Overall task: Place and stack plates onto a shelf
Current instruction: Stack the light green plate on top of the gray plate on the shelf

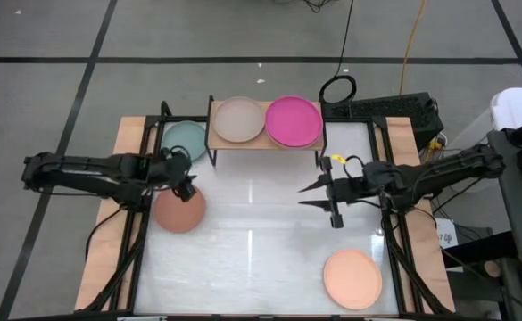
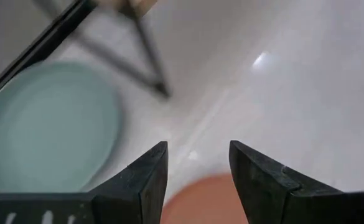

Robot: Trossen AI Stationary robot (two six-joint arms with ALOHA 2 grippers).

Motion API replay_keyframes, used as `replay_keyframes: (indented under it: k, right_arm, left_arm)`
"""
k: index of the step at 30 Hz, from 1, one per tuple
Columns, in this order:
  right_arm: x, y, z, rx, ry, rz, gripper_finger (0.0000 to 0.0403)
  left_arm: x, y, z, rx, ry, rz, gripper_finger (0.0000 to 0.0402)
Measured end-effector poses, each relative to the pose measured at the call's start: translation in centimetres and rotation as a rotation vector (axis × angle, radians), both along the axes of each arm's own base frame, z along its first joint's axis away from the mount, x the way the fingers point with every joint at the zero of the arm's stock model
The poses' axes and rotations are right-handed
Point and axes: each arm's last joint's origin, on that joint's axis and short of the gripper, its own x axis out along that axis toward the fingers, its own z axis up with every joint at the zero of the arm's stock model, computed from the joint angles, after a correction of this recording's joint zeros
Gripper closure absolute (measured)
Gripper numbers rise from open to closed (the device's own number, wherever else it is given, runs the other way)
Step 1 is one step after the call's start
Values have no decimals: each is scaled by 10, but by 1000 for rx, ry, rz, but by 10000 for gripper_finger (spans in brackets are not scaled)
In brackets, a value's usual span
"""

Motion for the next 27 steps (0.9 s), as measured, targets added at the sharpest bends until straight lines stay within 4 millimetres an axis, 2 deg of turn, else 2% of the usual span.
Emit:
replay_keyframes:
  k: [6,9,16,23,27]
  right_arm:
    - [-10,-1,-12,4,-31,5,289]
    - [-11,-1,-18,5,-39,4,289]
    - [-11,-1,-19,-17,-48,1,289]
    - [-11,-1,-19,-11,-46,1,289]
    - [-11,-1,-20,4,-28,1,289]
  left_arm:
    - [6,14,-17,13,196,146,225]
    - [12,23,-27,59,311,159,225]
    - [26,45,-52,17,465,224,225]
    - [41,62,-72,21,408,317,225]
    - [41,64,-86,44,348,313,225]
